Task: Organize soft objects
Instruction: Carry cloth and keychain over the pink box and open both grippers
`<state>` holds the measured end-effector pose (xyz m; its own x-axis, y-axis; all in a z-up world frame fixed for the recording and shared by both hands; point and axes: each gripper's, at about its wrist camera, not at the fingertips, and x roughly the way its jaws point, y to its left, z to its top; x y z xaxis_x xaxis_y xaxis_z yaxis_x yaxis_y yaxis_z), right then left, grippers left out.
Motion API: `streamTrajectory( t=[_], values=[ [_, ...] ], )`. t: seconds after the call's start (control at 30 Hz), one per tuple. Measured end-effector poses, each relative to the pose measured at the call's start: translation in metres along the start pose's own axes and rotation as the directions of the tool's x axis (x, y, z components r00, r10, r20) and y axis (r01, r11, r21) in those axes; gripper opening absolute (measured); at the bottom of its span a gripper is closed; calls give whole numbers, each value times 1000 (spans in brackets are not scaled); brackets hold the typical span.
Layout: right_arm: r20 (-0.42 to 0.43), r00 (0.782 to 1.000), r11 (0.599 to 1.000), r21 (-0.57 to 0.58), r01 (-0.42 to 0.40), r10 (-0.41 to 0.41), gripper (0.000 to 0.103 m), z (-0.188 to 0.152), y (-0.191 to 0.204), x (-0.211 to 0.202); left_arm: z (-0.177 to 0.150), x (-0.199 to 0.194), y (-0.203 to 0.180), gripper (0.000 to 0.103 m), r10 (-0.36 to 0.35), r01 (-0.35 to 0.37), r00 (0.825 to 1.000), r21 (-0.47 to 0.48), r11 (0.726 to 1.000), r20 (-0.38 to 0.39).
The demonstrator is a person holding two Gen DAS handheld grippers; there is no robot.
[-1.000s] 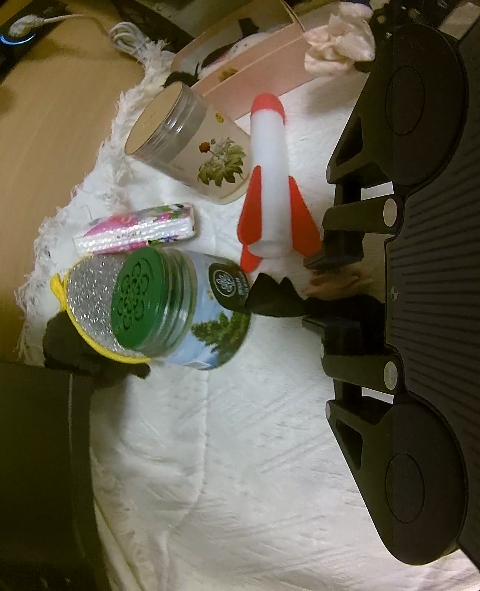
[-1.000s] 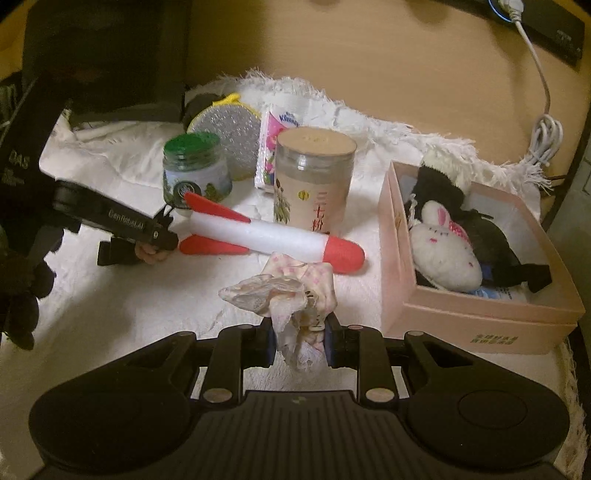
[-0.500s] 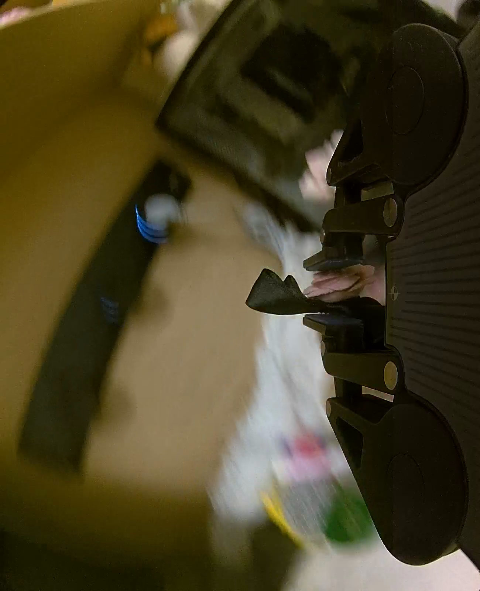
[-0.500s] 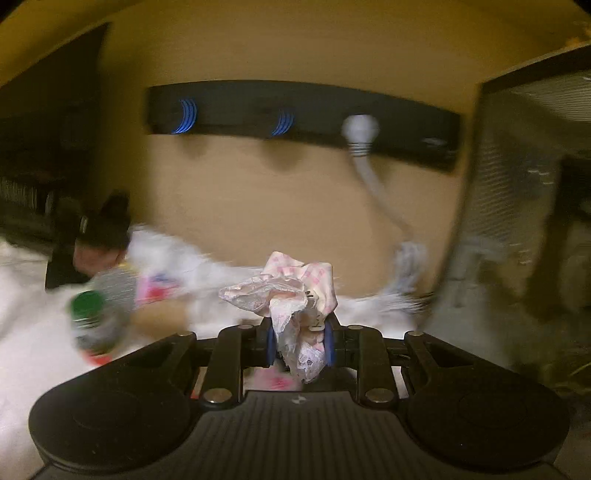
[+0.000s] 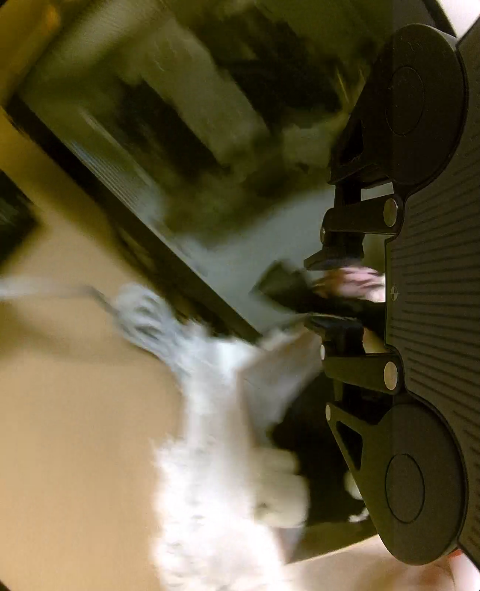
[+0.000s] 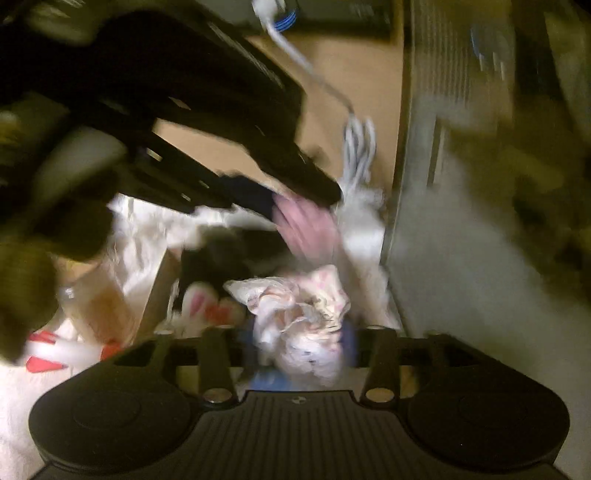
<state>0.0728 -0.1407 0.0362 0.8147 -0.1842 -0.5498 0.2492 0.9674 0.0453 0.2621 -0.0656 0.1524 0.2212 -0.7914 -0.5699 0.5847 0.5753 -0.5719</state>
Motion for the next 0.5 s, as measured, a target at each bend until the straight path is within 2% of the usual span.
streamTrajectory(
  t=[0.03, 0.07, 0.13, 0.17, 0.2, 0.27, 0.33, 0.37, 0.43, 0.5],
  values=[
    [-2, 1000, 1000, 5, -10, 10, 60, -8, 1, 0, -2, 18, 9, 30, 4, -5, 998, -5, 1000, -57],
    [-2, 1000, 1000, -1, -12, 12, 60, -14, 4, 0, -5, 29, 16, 30, 47, -48, 996, -5, 999, -78],
    [5, 1000, 1000, -28, -7, 7, 60, -23, 10, -2, -13, 35, 26, 30, 152, -152, 987, 1, 988, -58],
    [10, 1000, 999, -40, -10, 10, 61, -27, 12, -2, -18, 32, 30, 30, 189, -189, 982, -8, 982, -26],
    [14, 1000, 999, -43, -17, 18, 61, -27, 14, -2, -21, 25, 34, 30, 195, -195, 981, -18, 981, 4],
    [19, 998, 998, -37, -52, 53, 67, -29, 15, -2, -28, 8, 39, 30, 187, -185, 980, -38, 982, 73],
    [20, 997, 997, -37, -69, 70, 72, -29, 18, -2, -38, -17, 37, 30, 186, -182, 970, -40, 982, 158],
    [16, 997, 997, -39, -72, 73, 72, -28, 19, 1, -42, -30, 36, 30, 191, -187, 962, -38, 982, 196],
    [-12, 996, 995, -40, -86, 86, 75, -23, 23, 10, -57, -62, 37, 30, 218, -212, 933, -51, 976, 285],
    [-49, 996, 994, -67, -82, 79, 77, -19, 28, 20, -79, -98, 48, 30, 269, -249, 896, -100, 963, 353]
  ],
)
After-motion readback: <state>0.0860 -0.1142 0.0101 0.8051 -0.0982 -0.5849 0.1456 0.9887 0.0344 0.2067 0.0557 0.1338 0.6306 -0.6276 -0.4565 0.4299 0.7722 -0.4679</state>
